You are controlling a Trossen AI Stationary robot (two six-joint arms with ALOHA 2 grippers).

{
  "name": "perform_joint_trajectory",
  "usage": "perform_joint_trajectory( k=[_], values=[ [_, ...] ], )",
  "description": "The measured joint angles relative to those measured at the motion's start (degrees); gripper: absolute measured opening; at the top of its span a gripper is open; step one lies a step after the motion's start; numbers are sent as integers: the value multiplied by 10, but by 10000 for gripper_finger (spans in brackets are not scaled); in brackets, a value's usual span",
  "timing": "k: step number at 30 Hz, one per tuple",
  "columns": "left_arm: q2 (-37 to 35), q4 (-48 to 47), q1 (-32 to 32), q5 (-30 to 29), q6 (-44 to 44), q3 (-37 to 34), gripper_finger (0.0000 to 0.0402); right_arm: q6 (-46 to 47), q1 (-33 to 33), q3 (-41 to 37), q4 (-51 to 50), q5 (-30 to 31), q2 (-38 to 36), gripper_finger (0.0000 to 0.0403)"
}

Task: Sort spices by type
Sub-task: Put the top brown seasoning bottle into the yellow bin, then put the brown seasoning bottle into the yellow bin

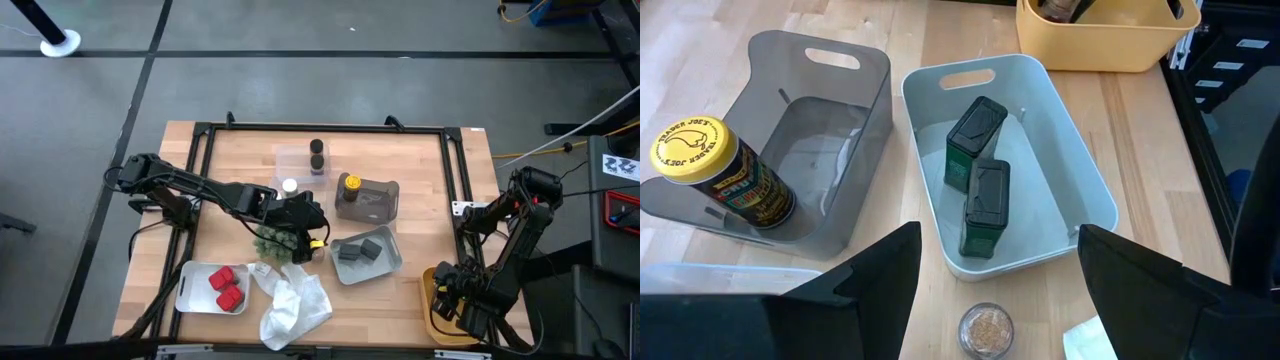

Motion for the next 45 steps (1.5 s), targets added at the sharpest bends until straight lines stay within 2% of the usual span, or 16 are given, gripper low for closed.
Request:
perform_joint_trajectory(
  k=[8, 12, 20, 25, 30, 32, 34, 40, 42, 45],
  values=[
    [0, 0, 0, 0, 0, 0, 253, 0, 0, 0, -1, 2, 0, 283],
    [0, 0, -3, 0, 0, 0, 253, 1, 0, 0, -1, -26, 0, 309],
    [6, -6, -28, 0, 0, 0, 253, 1, 0, 2, -1, -99, 0, 314],
    [14, -6, -42, 0, 3, 0, 253, 1, 0, 39, -30, -78, 0, 312],
    [11, -17, -46, 0, 29, 0, 253, 0, 0, 114, -103, -66, -2, 312],
    [4, -36, -46, 0, 45, 0, 253, 0, 0, 147, -113, -41, -2, 312],
    [-7, -50, -44, 0, 45, 0, 253, 0, 0, 177, -107, 16, -2, 312],
    [-63, -102, -42, -9, 47, 0, 253, -19, -7, 243, -66, 278, -2, 312],
    [-83, -118, -47, -16, 50, 0, 253, -48, -22, 254, -47, 329, -2, 312],
    [-107, -138, -56, -27, 50, 0, 253, -109, -63, 260, -8, 353, -2, 312]
  ],
)
